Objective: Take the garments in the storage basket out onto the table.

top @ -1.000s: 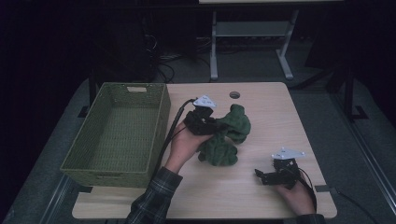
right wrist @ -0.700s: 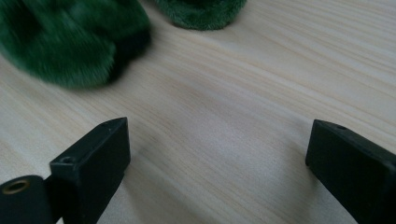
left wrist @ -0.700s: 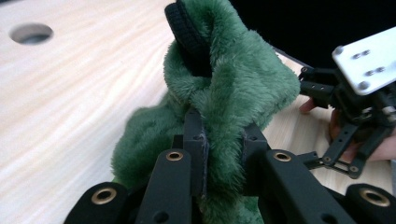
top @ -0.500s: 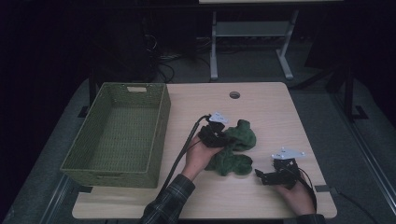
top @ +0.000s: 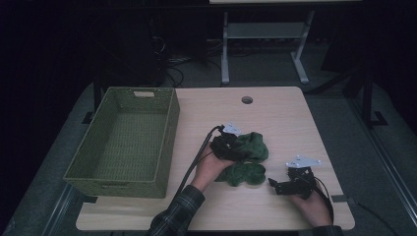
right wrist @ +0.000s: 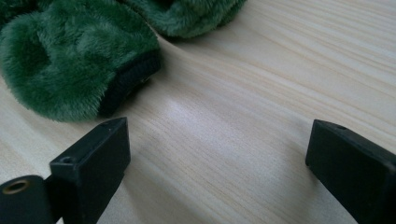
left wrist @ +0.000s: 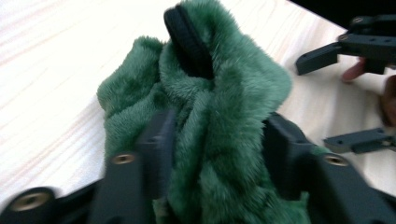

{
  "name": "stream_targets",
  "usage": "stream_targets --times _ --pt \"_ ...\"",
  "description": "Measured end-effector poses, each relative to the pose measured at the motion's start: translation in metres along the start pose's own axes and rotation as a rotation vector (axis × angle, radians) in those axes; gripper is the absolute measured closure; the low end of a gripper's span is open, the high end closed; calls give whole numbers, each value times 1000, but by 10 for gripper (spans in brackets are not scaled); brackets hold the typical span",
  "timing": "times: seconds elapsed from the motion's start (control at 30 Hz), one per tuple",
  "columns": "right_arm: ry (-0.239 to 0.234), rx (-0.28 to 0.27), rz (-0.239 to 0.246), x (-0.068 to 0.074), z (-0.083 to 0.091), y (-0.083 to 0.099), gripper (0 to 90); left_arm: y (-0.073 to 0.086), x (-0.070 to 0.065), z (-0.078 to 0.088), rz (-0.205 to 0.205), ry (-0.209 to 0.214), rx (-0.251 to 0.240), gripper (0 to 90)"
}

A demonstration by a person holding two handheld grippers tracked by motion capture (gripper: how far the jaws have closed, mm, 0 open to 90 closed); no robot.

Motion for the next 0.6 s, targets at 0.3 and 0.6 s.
stream_targets --times 0.3,0.6 --pt "-2 2 -4 0 0 0 62 20 6 34 -8 -24 -7 296" --pt "-3 1 4 0 0 0 57 49 12 49 26 -41 -13 296"
Point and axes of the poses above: each handheld gripper's, and its own axes: z roughly backward along the jaws, y roughly out of its underside, x roughly to its left, the point moved 4 cm from there along -z, roughly forward along the jaws, and after that the axes turned 7 degrees about x, right-handed, at the moved point
